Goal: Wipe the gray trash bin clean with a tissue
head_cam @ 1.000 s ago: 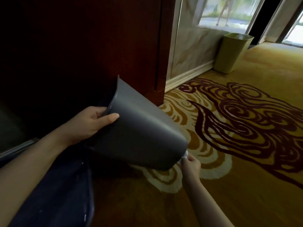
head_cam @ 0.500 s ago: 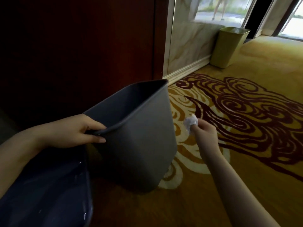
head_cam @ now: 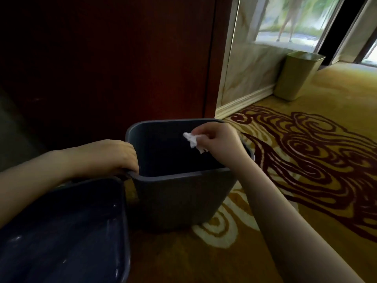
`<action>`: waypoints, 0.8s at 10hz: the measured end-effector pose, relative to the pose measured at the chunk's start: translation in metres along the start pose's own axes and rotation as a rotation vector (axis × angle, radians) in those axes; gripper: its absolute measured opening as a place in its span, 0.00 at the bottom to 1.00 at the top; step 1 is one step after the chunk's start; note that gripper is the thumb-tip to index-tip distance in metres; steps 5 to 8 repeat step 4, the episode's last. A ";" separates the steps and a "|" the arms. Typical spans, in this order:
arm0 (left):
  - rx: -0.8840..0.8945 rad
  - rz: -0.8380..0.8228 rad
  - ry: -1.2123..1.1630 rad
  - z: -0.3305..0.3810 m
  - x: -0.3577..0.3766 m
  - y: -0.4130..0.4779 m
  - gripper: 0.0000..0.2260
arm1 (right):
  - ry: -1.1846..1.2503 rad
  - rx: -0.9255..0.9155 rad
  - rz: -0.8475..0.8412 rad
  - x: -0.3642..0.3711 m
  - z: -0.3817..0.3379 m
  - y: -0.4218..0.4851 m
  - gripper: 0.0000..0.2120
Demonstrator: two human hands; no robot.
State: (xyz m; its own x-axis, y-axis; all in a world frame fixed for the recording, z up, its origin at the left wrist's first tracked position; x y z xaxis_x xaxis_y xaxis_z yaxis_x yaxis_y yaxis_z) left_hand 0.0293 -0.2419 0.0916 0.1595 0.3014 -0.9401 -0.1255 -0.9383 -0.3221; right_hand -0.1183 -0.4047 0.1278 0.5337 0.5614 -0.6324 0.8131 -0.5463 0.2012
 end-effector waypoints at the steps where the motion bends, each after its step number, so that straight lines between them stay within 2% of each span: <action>1: 0.012 0.031 0.032 -0.008 0.012 -0.010 0.07 | -0.157 0.071 -0.207 0.031 -0.001 0.023 0.08; 2: -0.059 0.031 0.016 -0.010 0.023 -0.019 0.08 | -0.359 0.144 -0.413 0.063 0.005 0.044 0.11; 3: -0.110 -0.125 -0.052 -0.001 0.029 -0.019 0.14 | -0.548 0.159 -0.646 0.092 0.015 0.052 0.15; 4: -0.062 -0.353 -0.376 0.009 0.017 -0.015 0.24 | -0.571 0.157 -0.777 0.106 0.019 0.051 0.16; 8: -0.062 -0.353 -0.376 0.009 0.017 -0.015 0.24 | -0.571 0.157 -0.777 0.106 0.019 0.051 0.16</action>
Point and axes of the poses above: each hand's wrist, its own y-axis towards the middle knuckle, its own x-axis out of the palm, z = x × y, the point moved 6 cm from there along y, towards the middle knuckle, and after that the axes turned 6 degrees about -z, right-handed, at the moved point
